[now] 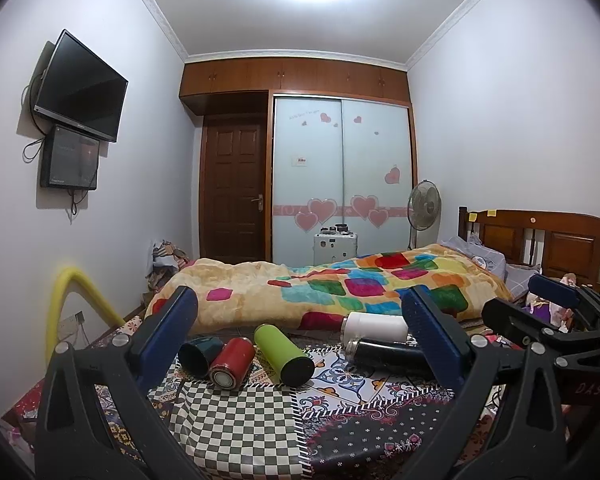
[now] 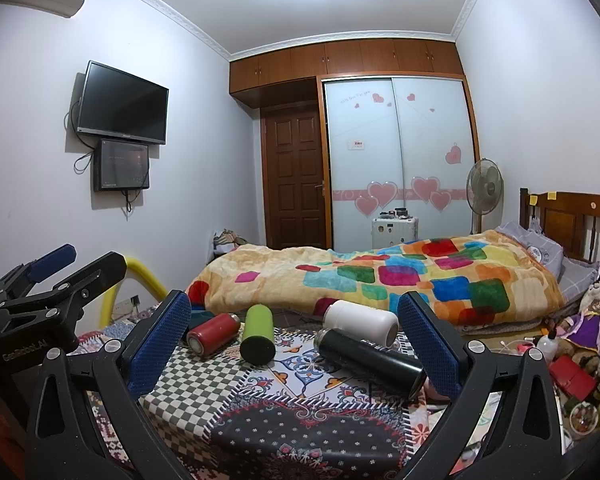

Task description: Flip cup upright

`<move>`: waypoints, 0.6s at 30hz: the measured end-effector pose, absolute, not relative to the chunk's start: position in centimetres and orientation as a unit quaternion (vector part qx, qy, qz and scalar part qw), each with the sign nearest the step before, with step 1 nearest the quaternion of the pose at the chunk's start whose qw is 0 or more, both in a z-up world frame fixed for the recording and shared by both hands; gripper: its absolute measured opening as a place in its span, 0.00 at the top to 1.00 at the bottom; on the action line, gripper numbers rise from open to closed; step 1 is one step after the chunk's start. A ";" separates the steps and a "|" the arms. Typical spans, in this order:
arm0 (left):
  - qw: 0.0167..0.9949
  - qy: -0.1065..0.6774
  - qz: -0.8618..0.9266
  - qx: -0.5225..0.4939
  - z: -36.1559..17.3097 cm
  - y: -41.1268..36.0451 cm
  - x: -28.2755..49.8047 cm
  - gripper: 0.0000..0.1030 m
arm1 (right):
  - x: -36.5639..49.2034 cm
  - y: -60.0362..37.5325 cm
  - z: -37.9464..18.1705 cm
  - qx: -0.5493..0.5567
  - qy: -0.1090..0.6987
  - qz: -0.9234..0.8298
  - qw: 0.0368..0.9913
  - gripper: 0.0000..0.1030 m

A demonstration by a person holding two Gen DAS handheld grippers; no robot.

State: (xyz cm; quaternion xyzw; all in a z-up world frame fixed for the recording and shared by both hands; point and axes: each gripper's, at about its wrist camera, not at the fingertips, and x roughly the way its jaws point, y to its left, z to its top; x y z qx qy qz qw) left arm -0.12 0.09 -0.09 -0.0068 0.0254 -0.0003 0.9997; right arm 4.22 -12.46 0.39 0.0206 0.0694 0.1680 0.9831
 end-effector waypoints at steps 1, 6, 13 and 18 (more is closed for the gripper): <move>1.000 0.025 -0.002 -0.006 -0.1 0.1 -0.2 0.00 | 4.2 -12.5 0.4 0.020 0.069 0.167 0.983 0.00; 1.000 0.020 -0.005 0.000 -0.1 0.0 -0.4 0.00 | 4.0 -12.3 0.5 0.022 0.070 0.169 0.983 0.00; 1.000 0.019 -0.005 -0.001 0.0 0.0 -0.4 0.00 | 4.0 -12.3 0.5 0.021 0.069 0.169 0.983 0.00; 1.000 0.020 -0.003 -0.006 -0.1 0.3 -0.3 0.00 | 3.9 -12.3 0.4 0.020 0.069 0.169 0.983 0.00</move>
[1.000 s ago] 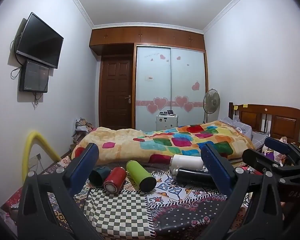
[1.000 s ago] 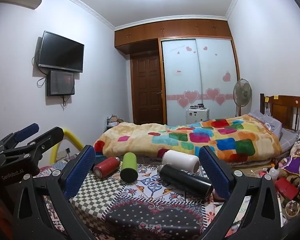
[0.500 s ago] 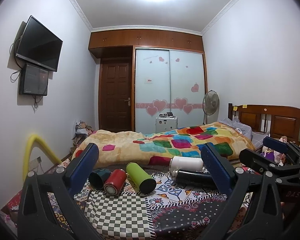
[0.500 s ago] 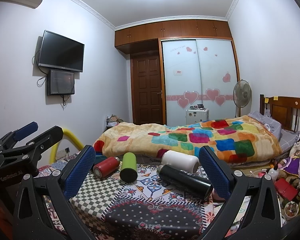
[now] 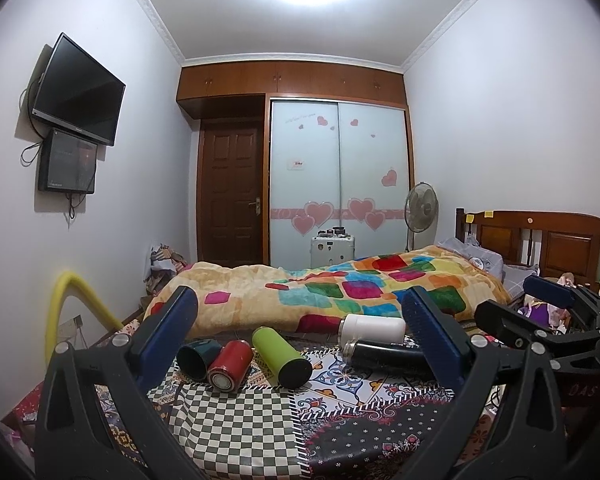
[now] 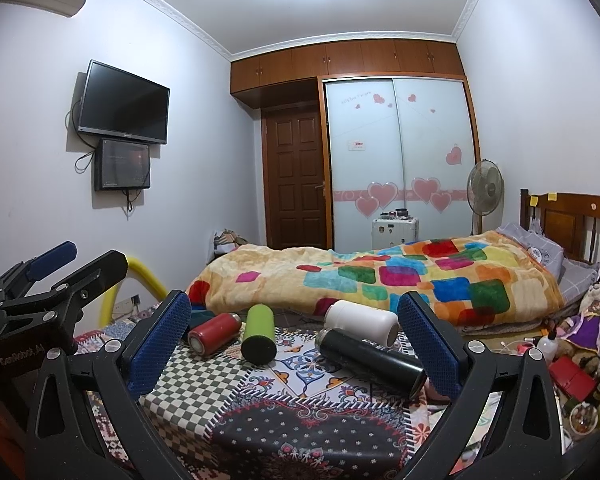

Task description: Flip cup upright

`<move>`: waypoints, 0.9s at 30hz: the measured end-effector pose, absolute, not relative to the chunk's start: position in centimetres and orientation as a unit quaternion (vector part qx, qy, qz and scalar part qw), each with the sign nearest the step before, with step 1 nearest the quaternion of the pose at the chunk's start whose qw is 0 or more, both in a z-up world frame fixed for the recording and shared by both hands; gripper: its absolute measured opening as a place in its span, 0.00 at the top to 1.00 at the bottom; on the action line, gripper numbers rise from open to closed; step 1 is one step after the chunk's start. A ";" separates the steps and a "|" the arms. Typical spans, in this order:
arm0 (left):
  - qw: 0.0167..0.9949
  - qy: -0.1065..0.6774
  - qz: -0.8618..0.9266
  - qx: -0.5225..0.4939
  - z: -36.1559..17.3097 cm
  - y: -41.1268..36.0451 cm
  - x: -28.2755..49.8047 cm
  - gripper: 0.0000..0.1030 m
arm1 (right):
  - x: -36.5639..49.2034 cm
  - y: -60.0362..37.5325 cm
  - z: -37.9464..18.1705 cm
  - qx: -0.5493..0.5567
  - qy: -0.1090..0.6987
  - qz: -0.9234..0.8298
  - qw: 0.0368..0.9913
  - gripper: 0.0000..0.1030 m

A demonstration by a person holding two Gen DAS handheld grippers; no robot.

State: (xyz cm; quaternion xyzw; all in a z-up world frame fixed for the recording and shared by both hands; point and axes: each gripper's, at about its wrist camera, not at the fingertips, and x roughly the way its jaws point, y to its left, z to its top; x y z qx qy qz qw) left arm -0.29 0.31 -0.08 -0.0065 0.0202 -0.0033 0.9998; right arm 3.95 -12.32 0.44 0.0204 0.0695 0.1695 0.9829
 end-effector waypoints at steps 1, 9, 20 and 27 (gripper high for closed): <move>1.000 0.020 -0.003 -0.007 -0.1 0.3 -0.3 0.00 | 3.9 -12.3 0.4 0.020 0.070 0.169 0.983 0.00; 1.000 0.022 -0.002 -0.009 0.0 0.4 -0.3 0.00 | 3.9 -12.3 0.5 0.021 0.069 0.170 0.983 0.00; 1.000 0.022 -0.002 -0.010 0.0 0.5 -0.4 0.00 | 3.9 -12.3 0.5 0.020 0.070 0.170 0.983 0.00; 1.000 0.021 -0.001 -0.011 0.0 0.6 -0.4 0.00 | 3.8 -12.2 0.5 0.018 0.069 0.170 0.983 0.00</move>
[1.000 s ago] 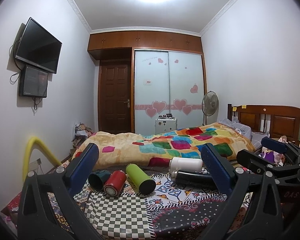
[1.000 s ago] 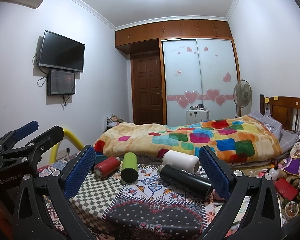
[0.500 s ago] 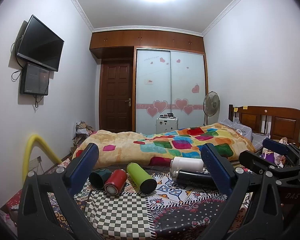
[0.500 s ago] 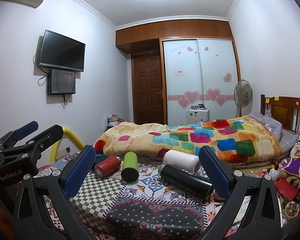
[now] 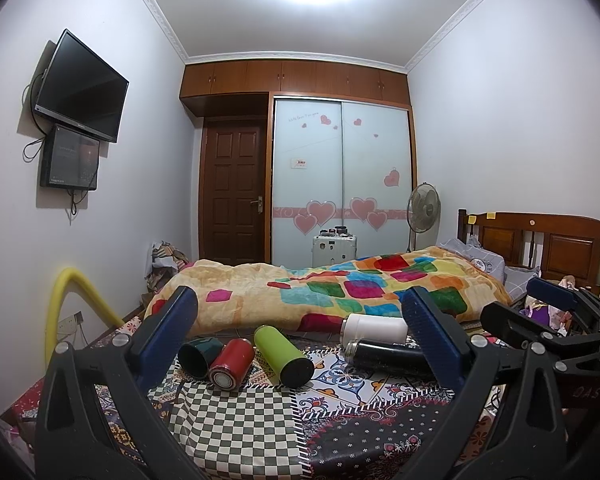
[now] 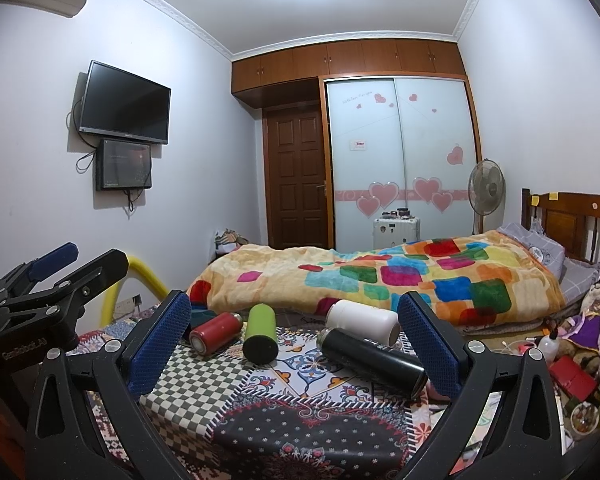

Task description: Flip cup upright

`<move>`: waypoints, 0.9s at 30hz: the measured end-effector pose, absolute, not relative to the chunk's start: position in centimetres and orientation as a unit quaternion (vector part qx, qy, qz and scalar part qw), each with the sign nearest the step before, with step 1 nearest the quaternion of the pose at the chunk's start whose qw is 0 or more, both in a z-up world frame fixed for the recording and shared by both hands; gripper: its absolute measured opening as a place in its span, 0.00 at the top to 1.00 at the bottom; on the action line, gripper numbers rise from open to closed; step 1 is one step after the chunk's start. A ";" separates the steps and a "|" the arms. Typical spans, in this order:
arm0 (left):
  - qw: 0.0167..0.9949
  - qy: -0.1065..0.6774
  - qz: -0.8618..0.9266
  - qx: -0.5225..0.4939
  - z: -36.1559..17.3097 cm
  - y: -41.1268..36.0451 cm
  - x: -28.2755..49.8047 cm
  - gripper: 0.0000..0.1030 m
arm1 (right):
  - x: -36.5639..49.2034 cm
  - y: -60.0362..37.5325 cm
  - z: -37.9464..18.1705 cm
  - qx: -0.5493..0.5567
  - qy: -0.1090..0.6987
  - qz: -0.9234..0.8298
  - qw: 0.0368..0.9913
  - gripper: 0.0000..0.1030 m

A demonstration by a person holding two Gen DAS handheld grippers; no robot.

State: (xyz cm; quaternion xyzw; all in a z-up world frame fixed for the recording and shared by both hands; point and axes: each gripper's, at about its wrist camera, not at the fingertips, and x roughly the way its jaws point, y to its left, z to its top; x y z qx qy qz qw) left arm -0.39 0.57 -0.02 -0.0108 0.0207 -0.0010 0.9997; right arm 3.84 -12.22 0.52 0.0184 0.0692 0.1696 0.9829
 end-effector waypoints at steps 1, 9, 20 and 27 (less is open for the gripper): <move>1.000 0.021 -0.001 -0.012 0.0 0.6 -0.4 0.00 | 3.8 -11.9 0.5 0.017 0.069 0.170 0.983 0.00; 1.000 0.021 -0.001 -0.013 -0.1 0.8 -0.4 0.00 | 4.0 -11.7 0.5 0.022 0.071 0.172 0.982 0.00; 0.999 0.037 -0.002 -0.018 -0.8 1.0 1.1 0.00 | 5.9 -11.8 -0.5 0.017 0.087 0.188 0.978 0.00; 0.997 0.070 0.006 -0.015 -2.8 1.2 3.9 0.00 | 10.3 -12.4 -1.4 -0.038 0.113 0.166 0.979 0.00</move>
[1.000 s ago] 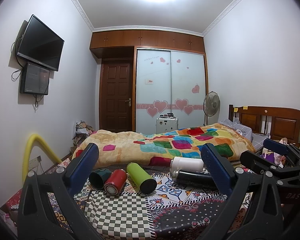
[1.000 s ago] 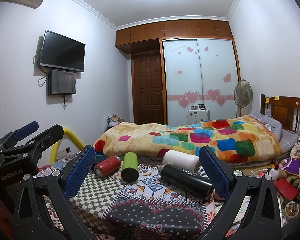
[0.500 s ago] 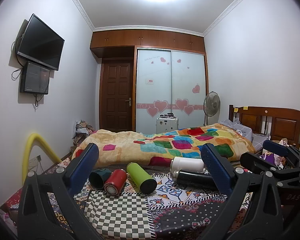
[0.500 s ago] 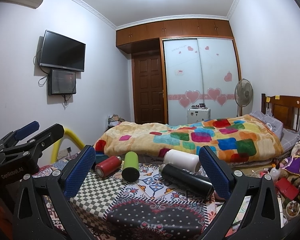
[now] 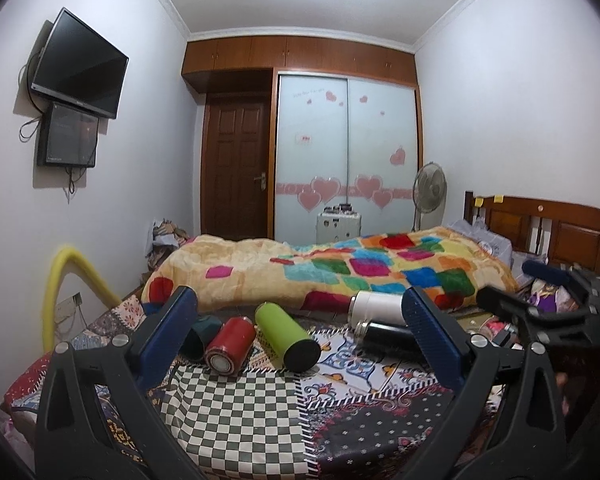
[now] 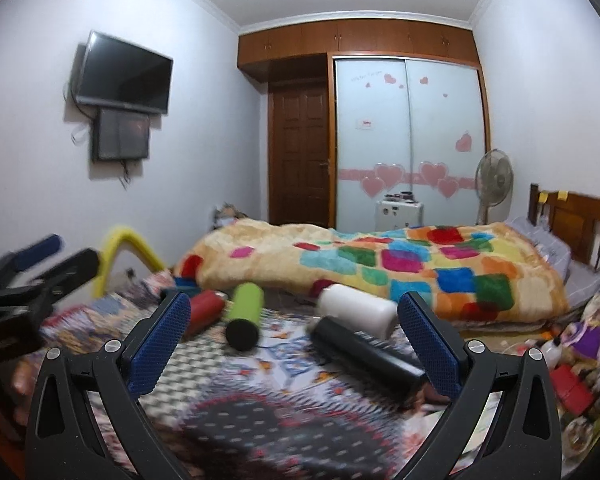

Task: Flip cup upright
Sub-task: 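Move the right gripper to the lying black thermos and close around it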

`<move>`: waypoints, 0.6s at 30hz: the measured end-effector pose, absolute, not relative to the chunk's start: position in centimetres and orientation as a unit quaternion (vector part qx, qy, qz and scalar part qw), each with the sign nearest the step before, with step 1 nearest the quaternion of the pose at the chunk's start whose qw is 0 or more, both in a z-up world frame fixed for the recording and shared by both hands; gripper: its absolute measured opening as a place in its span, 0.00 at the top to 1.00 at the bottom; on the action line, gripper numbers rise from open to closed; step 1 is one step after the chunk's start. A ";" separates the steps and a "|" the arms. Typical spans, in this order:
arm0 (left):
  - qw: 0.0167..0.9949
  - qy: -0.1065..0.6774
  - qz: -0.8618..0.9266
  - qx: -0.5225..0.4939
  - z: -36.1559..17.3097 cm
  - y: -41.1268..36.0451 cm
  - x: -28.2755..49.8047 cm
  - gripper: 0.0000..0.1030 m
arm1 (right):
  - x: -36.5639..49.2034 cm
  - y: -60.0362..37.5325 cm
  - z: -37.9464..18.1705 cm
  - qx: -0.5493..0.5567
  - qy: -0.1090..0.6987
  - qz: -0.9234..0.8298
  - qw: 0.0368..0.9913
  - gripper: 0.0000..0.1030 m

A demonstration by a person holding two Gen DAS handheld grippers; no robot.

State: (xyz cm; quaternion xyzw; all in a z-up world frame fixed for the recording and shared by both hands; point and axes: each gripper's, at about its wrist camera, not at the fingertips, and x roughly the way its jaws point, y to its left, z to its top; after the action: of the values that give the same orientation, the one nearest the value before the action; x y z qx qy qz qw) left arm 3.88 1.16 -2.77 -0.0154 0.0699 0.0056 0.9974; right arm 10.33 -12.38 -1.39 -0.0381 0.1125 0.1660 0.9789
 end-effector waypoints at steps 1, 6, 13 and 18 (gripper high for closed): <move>0.997 0.075 0.006 -0.015 -3.1 1.2 4.3 0.00 | 11.1 -12.5 -1.4 -0.048 0.119 0.165 0.978 0.00; 0.995 0.102 0.007 -0.015 -4.8 1.2 7.1 0.00 | 16.8 -13.6 -2.5 -0.081 0.182 0.186 0.962 0.00; 0.992 0.124 -0.005 -0.008 -7.0 0.6 10.7 0.00 | 24.1 -14.0 -6.2 -0.125 0.306 0.226 0.916 0.00; 0.990 0.139 -0.014 -0.005 -8.6 -0.3 12.6 0.00 | 27.7 -13.7 -9.3 -0.141 0.401 0.254 0.869 0.00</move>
State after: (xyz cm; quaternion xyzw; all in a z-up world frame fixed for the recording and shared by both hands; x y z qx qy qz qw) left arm 12.63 -0.35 -8.64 -0.0049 0.1391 -0.0142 0.9902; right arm 27.74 -13.69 -9.27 -0.1411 0.4009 0.2542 0.8688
